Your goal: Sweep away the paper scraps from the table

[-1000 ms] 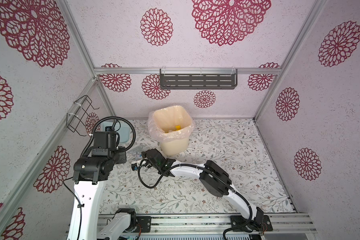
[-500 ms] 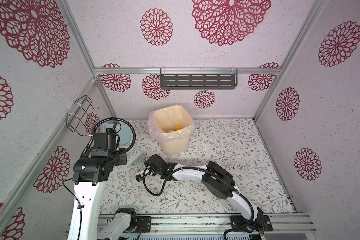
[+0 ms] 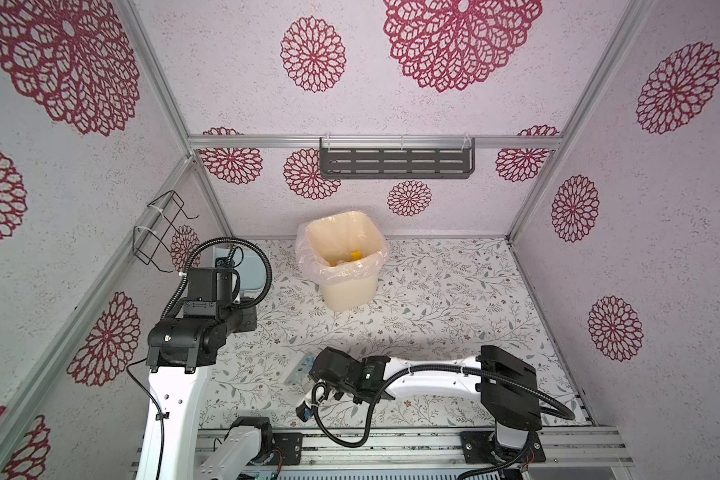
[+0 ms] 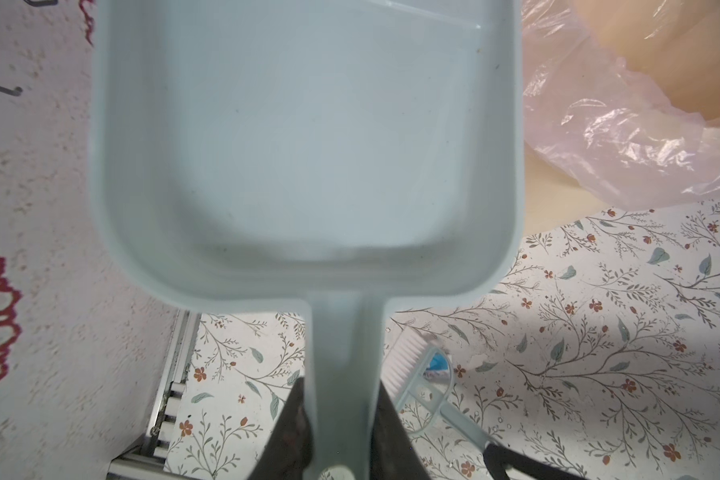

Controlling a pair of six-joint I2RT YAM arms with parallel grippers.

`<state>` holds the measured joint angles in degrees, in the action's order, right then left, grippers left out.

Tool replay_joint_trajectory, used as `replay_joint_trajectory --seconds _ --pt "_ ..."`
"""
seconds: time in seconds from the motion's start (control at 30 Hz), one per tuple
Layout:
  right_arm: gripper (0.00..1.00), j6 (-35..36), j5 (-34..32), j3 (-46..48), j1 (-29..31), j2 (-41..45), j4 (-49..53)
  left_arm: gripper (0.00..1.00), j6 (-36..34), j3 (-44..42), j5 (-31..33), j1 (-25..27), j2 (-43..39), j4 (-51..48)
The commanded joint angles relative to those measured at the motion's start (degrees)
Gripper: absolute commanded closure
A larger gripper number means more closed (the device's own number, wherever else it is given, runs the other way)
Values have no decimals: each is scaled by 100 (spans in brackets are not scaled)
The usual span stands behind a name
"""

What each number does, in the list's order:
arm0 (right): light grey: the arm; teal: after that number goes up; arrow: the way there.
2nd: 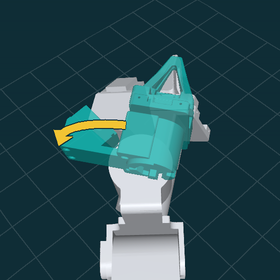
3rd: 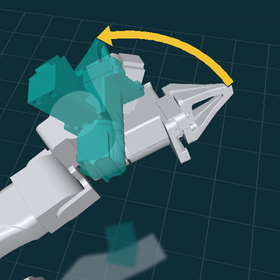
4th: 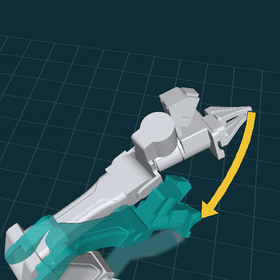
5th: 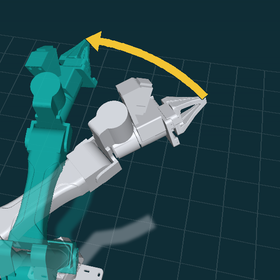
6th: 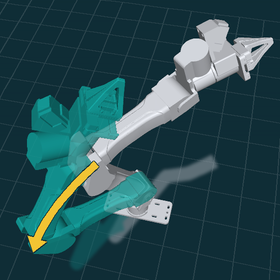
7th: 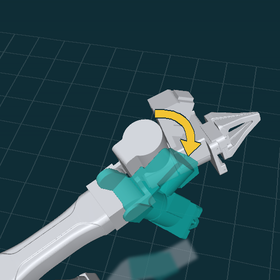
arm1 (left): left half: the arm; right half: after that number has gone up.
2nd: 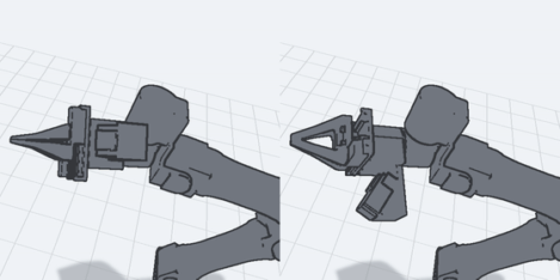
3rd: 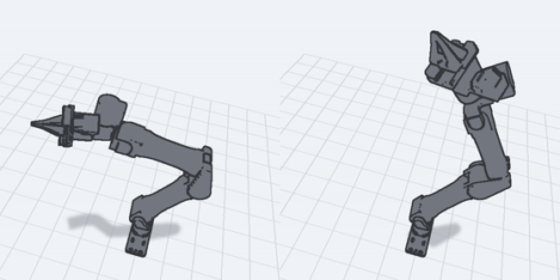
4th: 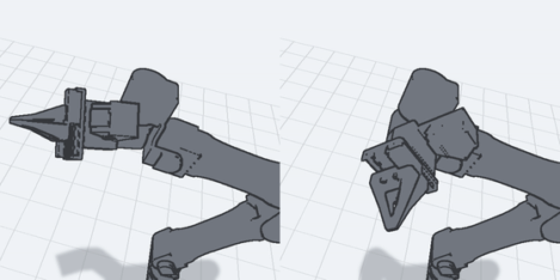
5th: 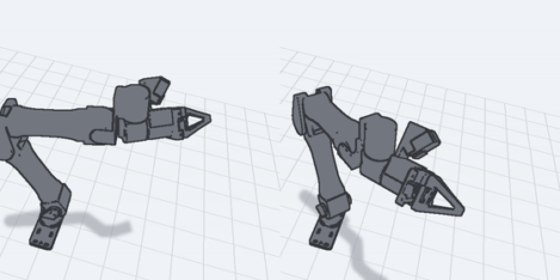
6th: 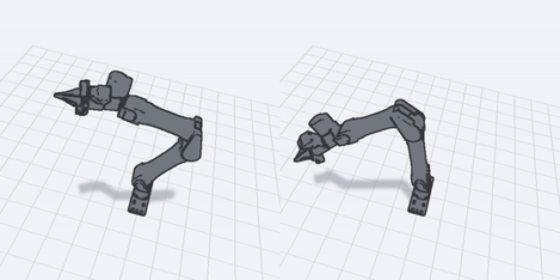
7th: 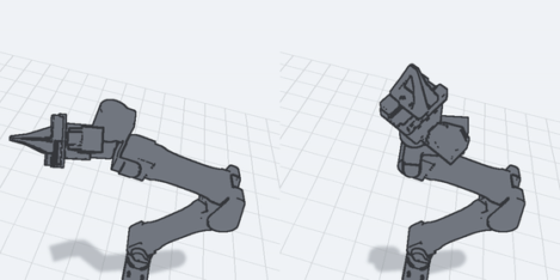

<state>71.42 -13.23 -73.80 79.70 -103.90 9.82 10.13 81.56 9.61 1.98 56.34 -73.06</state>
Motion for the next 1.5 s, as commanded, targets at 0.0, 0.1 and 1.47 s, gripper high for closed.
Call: replay_joint_trajectory --seconds 0.0,0.1,1.47 --pt "100 -596 -232 95 204 524 987 100 35 -44 -128 -22 -79 178" --pt "100 -1037 -403 -51 295 822 1506 100 12 -35 -156 -4 -88 135" --pt "100 -10506 3153 -546 -1819 584 2524 100 122 -73 -252 383 -411 -259"
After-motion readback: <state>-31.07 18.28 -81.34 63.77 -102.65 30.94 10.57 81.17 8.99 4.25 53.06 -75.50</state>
